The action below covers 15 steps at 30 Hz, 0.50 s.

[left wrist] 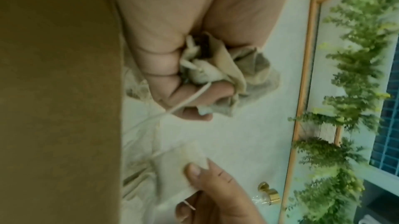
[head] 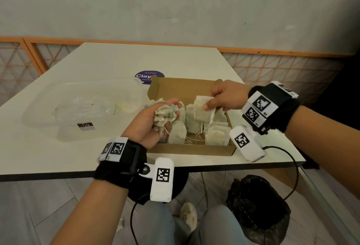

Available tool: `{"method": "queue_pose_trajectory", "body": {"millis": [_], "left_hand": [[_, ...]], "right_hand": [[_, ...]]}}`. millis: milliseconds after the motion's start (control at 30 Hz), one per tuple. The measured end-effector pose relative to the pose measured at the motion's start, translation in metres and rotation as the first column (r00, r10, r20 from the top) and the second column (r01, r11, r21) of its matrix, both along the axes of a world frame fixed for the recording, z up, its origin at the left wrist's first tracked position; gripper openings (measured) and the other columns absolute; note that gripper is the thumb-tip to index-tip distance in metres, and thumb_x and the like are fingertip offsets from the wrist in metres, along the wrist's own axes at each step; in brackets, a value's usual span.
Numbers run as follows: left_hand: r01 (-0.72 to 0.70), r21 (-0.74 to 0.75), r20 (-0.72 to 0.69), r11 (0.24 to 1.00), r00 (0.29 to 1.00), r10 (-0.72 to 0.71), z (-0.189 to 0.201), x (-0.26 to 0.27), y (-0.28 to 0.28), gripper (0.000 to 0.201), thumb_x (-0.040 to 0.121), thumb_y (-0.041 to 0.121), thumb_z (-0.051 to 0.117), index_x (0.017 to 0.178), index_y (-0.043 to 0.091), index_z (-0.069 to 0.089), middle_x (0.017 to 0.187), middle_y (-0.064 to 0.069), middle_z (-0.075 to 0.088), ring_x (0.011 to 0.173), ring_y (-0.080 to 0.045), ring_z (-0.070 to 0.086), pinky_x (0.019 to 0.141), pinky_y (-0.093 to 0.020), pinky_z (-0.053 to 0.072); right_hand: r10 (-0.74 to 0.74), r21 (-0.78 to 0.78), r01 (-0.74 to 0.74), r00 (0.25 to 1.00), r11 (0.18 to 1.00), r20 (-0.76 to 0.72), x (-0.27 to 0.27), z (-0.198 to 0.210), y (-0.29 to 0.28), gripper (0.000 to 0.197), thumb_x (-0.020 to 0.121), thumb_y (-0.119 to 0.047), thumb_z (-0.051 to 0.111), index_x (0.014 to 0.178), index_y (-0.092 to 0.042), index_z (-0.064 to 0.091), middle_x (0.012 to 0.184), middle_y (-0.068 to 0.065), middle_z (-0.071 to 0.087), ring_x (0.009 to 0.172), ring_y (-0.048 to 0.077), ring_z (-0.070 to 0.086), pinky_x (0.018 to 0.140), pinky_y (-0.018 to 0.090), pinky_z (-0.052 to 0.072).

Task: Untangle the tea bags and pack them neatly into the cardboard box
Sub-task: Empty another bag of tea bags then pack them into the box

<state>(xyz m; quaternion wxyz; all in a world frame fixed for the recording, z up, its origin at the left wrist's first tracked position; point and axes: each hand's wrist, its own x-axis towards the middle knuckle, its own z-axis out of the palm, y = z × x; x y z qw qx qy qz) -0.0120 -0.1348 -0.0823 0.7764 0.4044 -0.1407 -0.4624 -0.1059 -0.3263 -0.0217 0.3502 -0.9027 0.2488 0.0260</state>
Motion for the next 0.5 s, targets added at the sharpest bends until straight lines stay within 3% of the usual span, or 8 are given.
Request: {"method": "queue_pose_trajectory", "body": {"millis": [100,167,267,367,433,500], "left_hand": [[-0.075,-0.032,-0.096,0.997,0.993,0.072,0.001,0.0,0.0,0.028,0.094,0.015,0.043,0.111,0.005,0.063,0.086,-0.005,0.068,0.07,-0.01,0.062,0.035,-0.01,0.037],[-0.092,-0.018,-0.083,0.996,0.992,0.091,0.001,0.0,-0.001,0.03,0.091,0.016,0.045,0.114,0.006,0.063,0.087,-0.004,0.068,0.072,-0.01,0.061,0.033,-0.008,0.034],[-0.098,-0.022,-0.06,0.995,0.994,0.096,-0.001,0.001,0.0,0.031,0.088,0.018,0.048,0.112,0.009,0.064,0.088,-0.001,0.07,0.075,-0.009,0.062,0.035,-0.008,0.033],[-0.088,-0.05,-0.084,0.995,0.993,0.084,-0.003,0.003,0.0,0.028,0.094,0.016,0.042,0.109,0.008,0.064,0.087,-0.001,0.07,0.073,-0.011,0.063,0.039,-0.011,0.04],[-0.073,-0.063,-0.088,0.995,0.994,0.067,-0.002,0.001,0.0,0.027,0.093,0.016,0.043,0.108,0.007,0.063,0.087,-0.002,0.07,0.071,-0.01,0.064,0.04,-0.011,0.041],[-0.065,-0.068,-0.082,0.996,0.995,0.059,-0.001,-0.001,0.001,0.03,0.082,0.017,0.051,0.107,0.007,0.064,0.088,-0.002,0.07,0.07,-0.01,0.064,0.04,-0.013,0.043]], "right_hand": [[0.061,-0.117,-0.068,0.996,0.991,-0.062,-0.003,-0.003,0.003,0.02,0.08,-0.032,0.07,0.078,-0.013,0.069,0.067,-0.005,0.063,0.062,0.006,0.055,0.062,0.019,0.04],[0.111,-0.124,-0.121,0.99,0.985,-0.083,-0.003,-0.002,0.006,0.019,0.079,-0.039,0.069,0.076,-0.02,0.071,0.07,-0.005,0.065,0.067,0.007,0.057,0.071,0.022,0.042],[0.147,-0.032,-0.151,0.985,0.988,-0.092,-0.003,0.001,0.012,0.01,0.075,-0.039,0.072,0.072,-0.03,0.071,0.068,-0.008,0.063,0.068,0.006,0.055,0.065,0.021,0.04],[0.136,-0.049,-0.144,0.982,0.988,-0.132,0.0,-0.01,0.015,0.006,0.076,-0.031,0.074,0.077,-0.025,0.071,0.065,-0.011,0.062,0.059,0.0,0.053,0.057,0.012,0.039],[0.106,-0.097,-0.12,0.984,0.988,-0.147,0.006,-0.019,0.014,0.009,0.075,-0.026,0.076,0.081,-0.022,0.071,0.074,-0.007,0.066,0.065,0.004,0.055,0.064,0.016,0.044],[0.074,-0.112,-0.09,0.988,0.99,-0.136,0.011,-0.022,0.013,0.014,0.074,-0.021,0.076,0.087,-0.017,0.071,0.077,-0.003,0.066,0.067,0.008,0.056,0.072,0.022,0.047]]}}
